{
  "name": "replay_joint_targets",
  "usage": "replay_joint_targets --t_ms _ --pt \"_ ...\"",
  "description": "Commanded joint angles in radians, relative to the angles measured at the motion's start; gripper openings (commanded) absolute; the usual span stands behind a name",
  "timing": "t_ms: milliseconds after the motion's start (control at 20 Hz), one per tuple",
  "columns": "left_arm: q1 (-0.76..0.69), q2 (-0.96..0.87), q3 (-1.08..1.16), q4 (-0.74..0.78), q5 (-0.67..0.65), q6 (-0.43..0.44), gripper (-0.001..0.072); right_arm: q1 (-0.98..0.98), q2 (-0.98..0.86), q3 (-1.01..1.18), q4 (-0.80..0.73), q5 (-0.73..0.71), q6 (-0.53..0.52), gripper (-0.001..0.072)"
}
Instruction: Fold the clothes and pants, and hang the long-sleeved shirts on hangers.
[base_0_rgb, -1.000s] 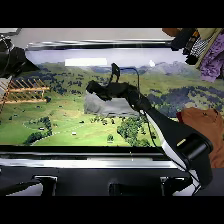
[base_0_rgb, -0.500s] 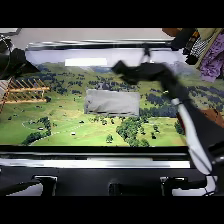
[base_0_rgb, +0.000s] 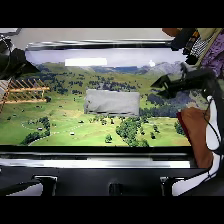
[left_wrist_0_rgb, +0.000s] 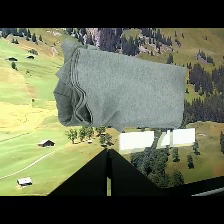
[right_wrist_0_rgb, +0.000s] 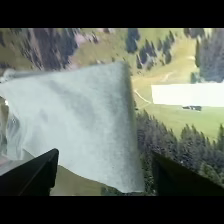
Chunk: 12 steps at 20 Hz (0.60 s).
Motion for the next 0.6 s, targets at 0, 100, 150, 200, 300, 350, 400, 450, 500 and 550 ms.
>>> replay_joint_targets --t_ms 0,100,150,200,300,350,400,450,500,550 --pt "0.001 0.0 0.0 0.0 0.001 0.0 0.0019 0.02 -0.132 -0.003 0.059 -0.048 -0.048 0.0651" --pt "0.001 0.0 0.0 0.0 0.001 0.0 0.0019 0.064 -0.171 -0.003 0.079 -0.035 -0.06 0.0651" --pt "0.001 0.0 0.0 0.0 0.001 0.0 0.0019 0.085 -0.184 -0.003 0.079 -0.033 -0.066 0.0651" --pt "0.001 0.0 0.0 0.0 0.001 0.0 0.0019 0.106 -0.194 -0.003 0.079 -0.032 -0.066 0.065" --pt "0.001 0.0 0.0 0.003 0.002 0.0 0.0019 0.141 -0.209 -0.003 0.068 -0.01 -0.062 0.065" --pt "0.001 0.0 0.0 0.003 0.002 0.0 0.0019 0.153 -0.214 -0.003 0.068 -0.001 -0.054 0.0647" --pt "0.001 0.0 0.0 0.003 0.002 0.0 0.0019 0.166 -0.215 -0.003 0.066 0.005 -0.054 0.06" --pt "0.001 0.0 0.0 0.003 0.002 0.0 0.002 0.178 -0.215 -0.003 0.066 0.011 -0.055 0.0563" --pt "0.001 0.0 0.0 0.003 0.002 0.001 0.0019 0.188 -0.215 -0.003 0.066 0.016 -0.058 0.0514" --pt "0.001 0.0 0.0 0.003 0.002 0.001 0.0019 0.197 -0.214 -0.003 0.069 0.019 -0.069 0.0413"
